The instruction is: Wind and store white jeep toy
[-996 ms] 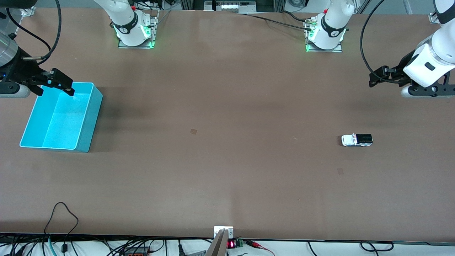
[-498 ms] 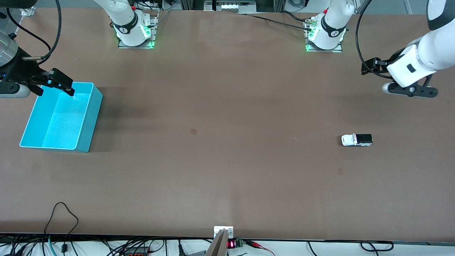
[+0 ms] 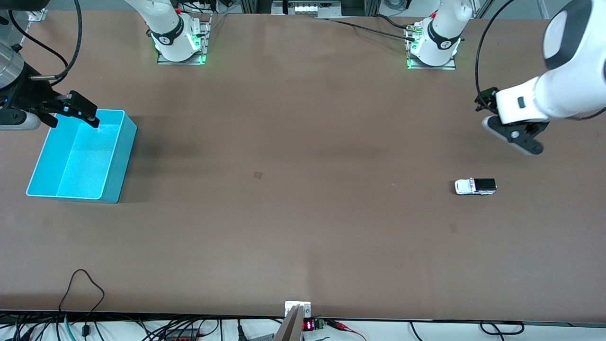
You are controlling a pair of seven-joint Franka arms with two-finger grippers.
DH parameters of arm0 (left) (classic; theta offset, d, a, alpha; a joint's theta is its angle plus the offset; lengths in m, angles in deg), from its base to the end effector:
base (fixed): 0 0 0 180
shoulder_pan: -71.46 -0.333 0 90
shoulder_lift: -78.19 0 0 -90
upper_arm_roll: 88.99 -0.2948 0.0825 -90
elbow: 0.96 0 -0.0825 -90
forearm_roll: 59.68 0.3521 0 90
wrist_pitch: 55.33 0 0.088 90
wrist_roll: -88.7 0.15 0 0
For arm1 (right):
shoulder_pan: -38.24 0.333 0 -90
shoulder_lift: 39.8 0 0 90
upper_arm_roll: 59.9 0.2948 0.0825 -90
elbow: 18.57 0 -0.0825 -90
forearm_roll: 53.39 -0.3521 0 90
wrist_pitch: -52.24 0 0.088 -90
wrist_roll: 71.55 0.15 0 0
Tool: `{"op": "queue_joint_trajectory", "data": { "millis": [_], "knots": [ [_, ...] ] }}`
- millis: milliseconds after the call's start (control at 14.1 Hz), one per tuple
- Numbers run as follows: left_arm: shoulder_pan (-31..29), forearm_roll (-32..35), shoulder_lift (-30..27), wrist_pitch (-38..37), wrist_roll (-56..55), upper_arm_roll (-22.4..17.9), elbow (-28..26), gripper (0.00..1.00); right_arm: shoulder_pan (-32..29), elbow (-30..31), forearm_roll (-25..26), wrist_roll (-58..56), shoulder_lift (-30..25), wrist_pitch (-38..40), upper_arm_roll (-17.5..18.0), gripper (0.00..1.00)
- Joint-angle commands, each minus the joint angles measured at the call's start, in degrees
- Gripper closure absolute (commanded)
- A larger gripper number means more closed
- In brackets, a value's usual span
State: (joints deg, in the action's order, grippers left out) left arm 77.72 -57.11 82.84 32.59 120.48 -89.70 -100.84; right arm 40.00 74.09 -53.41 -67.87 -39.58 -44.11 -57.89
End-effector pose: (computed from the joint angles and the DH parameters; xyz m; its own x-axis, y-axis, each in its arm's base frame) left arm 0.5074 -0.0425 0.4429 0.7541 -0.6003 -0.2664 -0.5941 -0.7964 0.1128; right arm 0.5352 0.0353 0.5478 0.9982 0.0014 0.0604 0.0017 -1.0000 -0.0044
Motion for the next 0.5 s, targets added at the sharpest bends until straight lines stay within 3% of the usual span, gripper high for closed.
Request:
{"op": "queue_joint_trajectory", "data": {
  "millis": [0, 142, 427],
  "knots": [
    [0.9, 2.9, 0.4, 8.2, 9.1, 0.0, -5.7, 0.0, 0.2, -0.5, 0.5, 0.5, -0.4, 0.5, 0.2, 0.0],
    [-0.1, 4.4, 1.7, 16.1, 19.1, -0.1, -9.4, 0.0, 0.2, -0.5, 0.5, 0.5, -0.4, 0.5, 0.2, 0.0],
    [-6.1, 4.5, 8.0, 25.9, 40.7, -0.1, -9.9, 0.0, 0.2, -0.5, 0.5, 0.5, -0.4, 0.5, 0.2, 0.0]
  ]
}}
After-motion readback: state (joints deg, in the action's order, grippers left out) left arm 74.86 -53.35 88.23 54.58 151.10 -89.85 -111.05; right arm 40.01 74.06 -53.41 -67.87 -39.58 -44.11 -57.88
